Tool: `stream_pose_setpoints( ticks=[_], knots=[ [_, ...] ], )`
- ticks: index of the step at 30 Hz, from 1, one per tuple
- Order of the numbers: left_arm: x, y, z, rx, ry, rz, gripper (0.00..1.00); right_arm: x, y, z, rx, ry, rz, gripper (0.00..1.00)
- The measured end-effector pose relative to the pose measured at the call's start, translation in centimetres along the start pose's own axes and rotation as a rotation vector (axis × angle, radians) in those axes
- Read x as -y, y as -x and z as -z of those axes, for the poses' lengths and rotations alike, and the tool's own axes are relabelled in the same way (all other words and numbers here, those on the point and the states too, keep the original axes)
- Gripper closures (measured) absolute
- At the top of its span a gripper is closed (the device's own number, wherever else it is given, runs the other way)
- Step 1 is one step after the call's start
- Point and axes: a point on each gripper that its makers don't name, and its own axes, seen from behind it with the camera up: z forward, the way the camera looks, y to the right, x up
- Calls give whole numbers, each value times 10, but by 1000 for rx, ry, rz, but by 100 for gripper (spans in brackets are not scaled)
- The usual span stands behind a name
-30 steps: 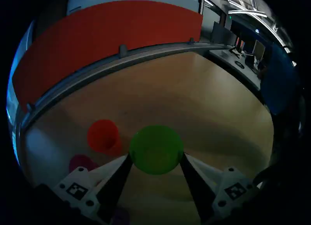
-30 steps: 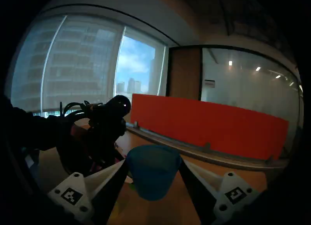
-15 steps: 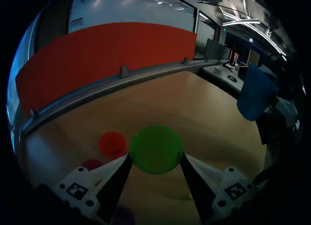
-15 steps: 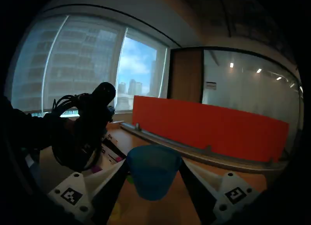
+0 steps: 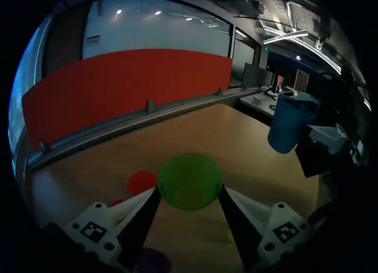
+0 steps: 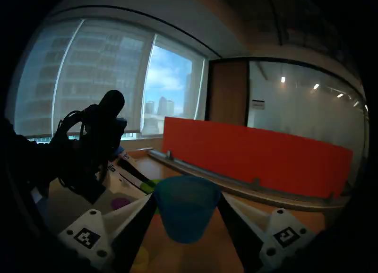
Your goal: Pour water
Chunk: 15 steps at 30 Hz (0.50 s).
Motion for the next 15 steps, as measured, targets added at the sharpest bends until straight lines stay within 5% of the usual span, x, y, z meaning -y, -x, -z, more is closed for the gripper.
stream_pose_setpoints(
  ticks=[15],
  knots=[
    [10,-13,28,-90,7,11,15,7,-7,-6,-3,-10,3,8]
  ],
)
